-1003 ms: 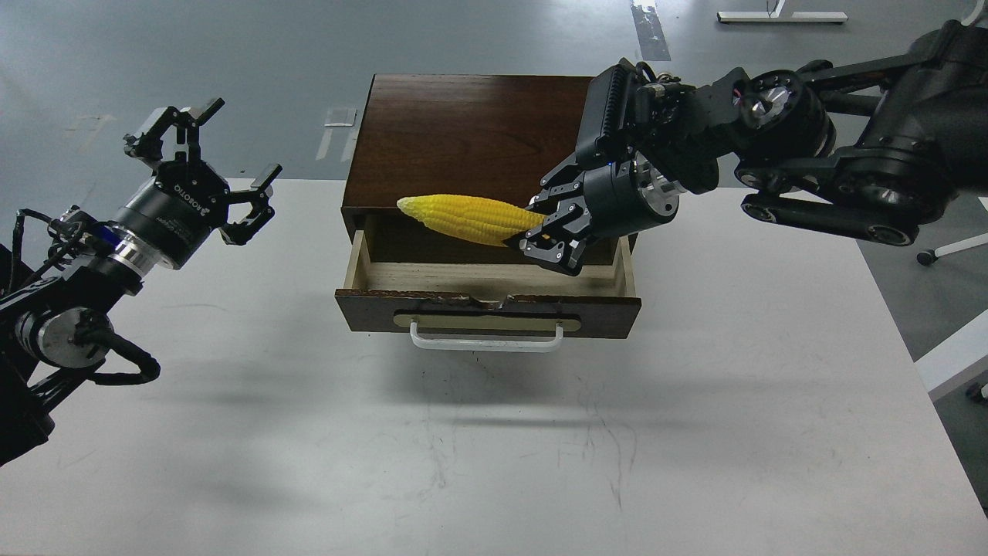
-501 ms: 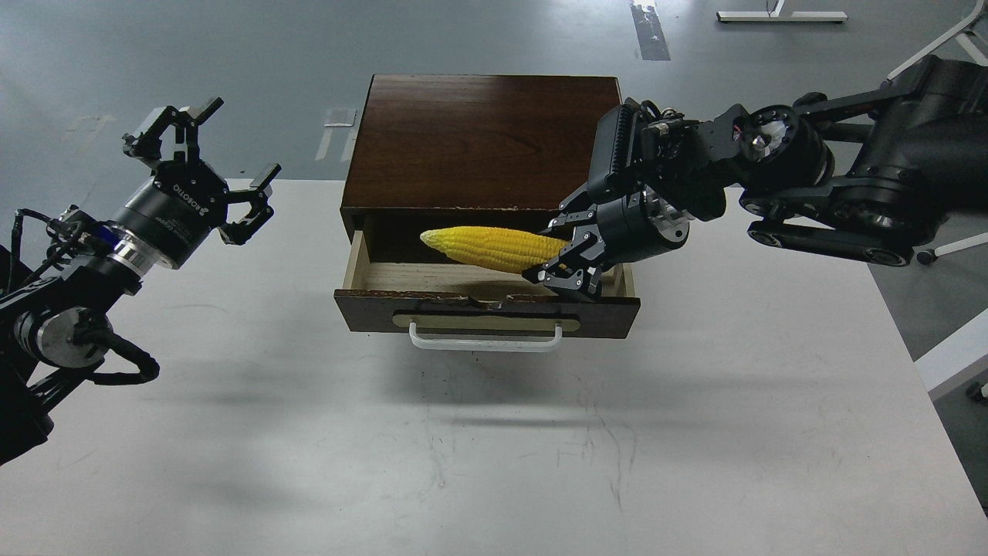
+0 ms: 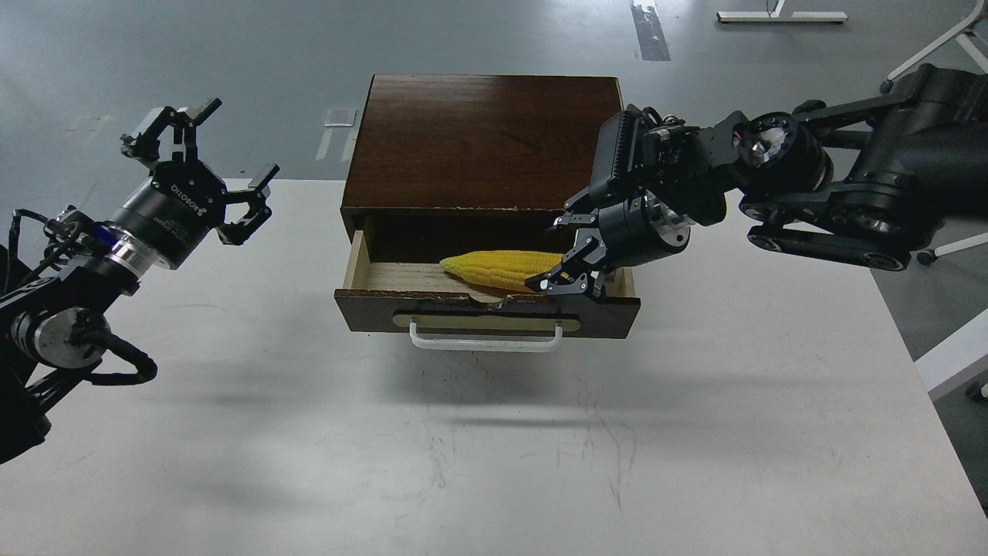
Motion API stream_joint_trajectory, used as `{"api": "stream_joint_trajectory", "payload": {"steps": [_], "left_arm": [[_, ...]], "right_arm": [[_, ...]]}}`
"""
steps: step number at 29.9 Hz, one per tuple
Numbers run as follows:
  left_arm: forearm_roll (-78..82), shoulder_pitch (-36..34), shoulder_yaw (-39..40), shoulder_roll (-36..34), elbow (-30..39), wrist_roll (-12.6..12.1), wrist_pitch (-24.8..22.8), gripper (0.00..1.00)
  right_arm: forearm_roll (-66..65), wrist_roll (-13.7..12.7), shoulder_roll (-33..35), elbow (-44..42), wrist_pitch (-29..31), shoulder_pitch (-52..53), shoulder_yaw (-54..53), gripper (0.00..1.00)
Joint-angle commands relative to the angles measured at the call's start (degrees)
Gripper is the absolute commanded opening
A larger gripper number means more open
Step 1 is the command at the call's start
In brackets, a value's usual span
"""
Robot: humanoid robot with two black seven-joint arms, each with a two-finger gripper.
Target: Put corn in drawer with both arms
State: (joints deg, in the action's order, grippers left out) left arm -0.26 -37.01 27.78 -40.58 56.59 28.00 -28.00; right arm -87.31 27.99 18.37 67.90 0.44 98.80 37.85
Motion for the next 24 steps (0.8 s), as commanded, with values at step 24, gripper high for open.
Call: {"api": "stream_joint_trajectory", "payload": {"steps": [24], "left_arm": [[0.0,0.53,0.88,-0.02,0.01,0.0,0.0,0.98]], "right_arm": [[54.77,0.01,16.96,-0.58,-0.44,-6.24,-17.17,0.99]]}}
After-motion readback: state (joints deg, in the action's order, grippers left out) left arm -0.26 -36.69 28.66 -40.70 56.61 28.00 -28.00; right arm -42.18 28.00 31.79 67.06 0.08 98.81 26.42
